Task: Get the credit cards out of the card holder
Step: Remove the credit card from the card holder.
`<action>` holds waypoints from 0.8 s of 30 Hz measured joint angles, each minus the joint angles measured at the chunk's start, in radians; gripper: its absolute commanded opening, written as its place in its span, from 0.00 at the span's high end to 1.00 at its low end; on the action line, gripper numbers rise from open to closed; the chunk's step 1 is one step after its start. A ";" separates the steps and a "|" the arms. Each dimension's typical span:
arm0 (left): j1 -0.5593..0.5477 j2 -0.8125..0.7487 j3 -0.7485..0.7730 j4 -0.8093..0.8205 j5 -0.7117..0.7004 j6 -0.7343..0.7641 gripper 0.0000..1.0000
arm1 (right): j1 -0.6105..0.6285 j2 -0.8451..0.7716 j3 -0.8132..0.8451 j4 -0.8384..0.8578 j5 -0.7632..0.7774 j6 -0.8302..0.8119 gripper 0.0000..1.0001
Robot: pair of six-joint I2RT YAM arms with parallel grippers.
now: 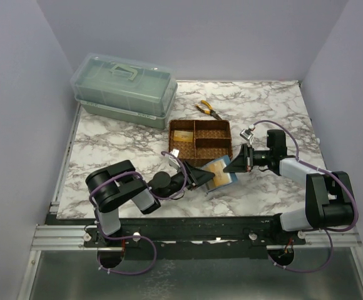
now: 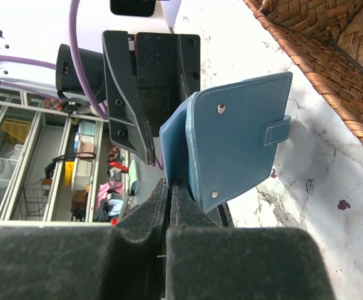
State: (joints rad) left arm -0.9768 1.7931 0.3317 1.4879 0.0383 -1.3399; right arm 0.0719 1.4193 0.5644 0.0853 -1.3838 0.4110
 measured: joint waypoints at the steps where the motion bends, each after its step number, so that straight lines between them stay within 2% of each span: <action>1: 0.001 0.000 0.002 0.000 0.000 -0.001 0.53 | 0.000 0.000 0.000 0.000 0.000 0.000 1.00; 9: 0.006 0.000 0.044 -0.001 0.020 -0.003 0.59 | 0.000 0.000 0.000 0.015 -0.016 0.017 1.00; 12: 0.009 0.000 0.051 -0.001 0.027 -0.004 0.66 | -0.002 0.000 0.000 0.024 -0.023 0.024 1.00; 14: 0.009 0.000 0.054 -0.002 0.034 -0.003 0.73 | -0.002 0.000 0.000 0.027 -0.026 0.028 1.00; 19: 0.013 -0.002 0.055 -0.005 0.053 -0.006 1.00 | -0.006 0.000 0.000 0.029 -0.040 0.037 1.00; 24: 0.014 -0.031 0.054 -0.005 0.065 -0.005 1.00 | -0.016 0.000 0.000 0.034 -0.053 0.045 1.00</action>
State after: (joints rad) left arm -0.9630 1.7618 0.3855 1.4830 0.1032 -1.3453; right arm 0.0555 1.4193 0.5644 0.1188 -1.4368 0.4564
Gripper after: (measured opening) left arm 0.019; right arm 0.006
